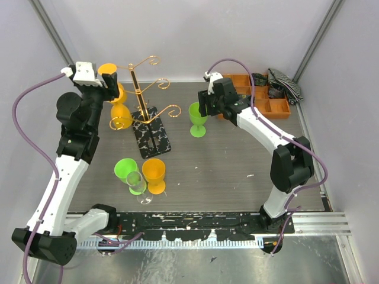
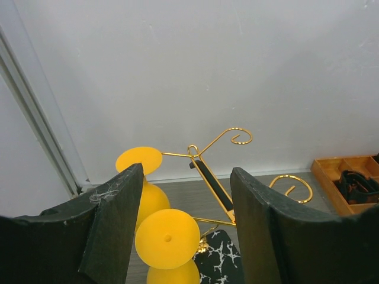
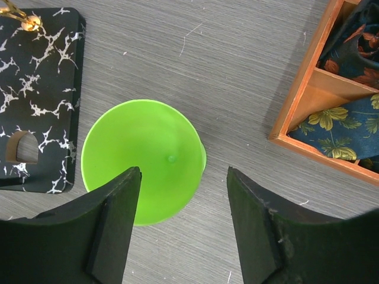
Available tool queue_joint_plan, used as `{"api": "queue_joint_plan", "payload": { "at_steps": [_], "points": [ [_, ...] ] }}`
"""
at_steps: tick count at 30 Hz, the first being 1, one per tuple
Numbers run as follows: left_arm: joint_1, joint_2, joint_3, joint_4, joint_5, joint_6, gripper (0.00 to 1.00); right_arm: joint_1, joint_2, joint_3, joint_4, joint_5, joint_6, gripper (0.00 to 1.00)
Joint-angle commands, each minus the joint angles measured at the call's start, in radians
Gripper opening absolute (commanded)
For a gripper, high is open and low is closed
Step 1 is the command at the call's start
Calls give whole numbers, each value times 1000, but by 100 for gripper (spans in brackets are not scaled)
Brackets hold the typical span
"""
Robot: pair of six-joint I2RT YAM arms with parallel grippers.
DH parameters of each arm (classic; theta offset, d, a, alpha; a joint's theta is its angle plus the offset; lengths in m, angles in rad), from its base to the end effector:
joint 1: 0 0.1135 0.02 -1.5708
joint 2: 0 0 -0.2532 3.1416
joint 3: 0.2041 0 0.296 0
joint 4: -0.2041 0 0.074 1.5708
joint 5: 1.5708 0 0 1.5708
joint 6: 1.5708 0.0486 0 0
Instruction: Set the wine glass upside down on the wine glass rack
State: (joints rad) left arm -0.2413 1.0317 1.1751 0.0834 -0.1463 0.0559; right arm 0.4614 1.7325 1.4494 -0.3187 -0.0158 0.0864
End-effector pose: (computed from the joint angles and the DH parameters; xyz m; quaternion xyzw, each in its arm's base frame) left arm 0.2806 -0.0618 0.4590 0.0354 0.6225 -0.0269 0.7813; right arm 0.4088 0.2041 0.2706 -0.1686 0.8687 0.1327 0.4465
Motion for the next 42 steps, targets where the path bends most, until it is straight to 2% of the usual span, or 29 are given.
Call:
{"api": "queue_joint_plan", "payload": {
  "at_steps": [1, 9, 19, 22, 28, 34, 38, 42],
  "points": [
    [-8, 4, 32, 16, -17, 24, 67, -1, 2, 30, 17, 16, -19, 62],
    [-14, 3, 26, 26, -25, 29, 67, -1, 19, 48, -1, 14, -37, 49],
    [-24, 15, 47, 10, -42, 20, 67, -3, 20, 81, -20, 21, -53, 15],
    [-26, 27, 79, -17, -64, 7, 68, -3, 14, 114, -43, 69, -69, 9],
    [-26, 70, 182, -81, -116, -81, 73, -4, -16, 210, -71, 185, -130, 3],
    [-26, 133, 317, -198, -137, -193, 77, -4, -61, 303, -31, 210, -182, 1],
    [-26, 171, 367, -229, -116, -270, 82, -3, -125, 295, 113, 214, -190, 1],
    [-27, 214, 415, -258, -105, -340, 87, -3, -215, 173, 397, 135, -249, 1]
  ]
}}
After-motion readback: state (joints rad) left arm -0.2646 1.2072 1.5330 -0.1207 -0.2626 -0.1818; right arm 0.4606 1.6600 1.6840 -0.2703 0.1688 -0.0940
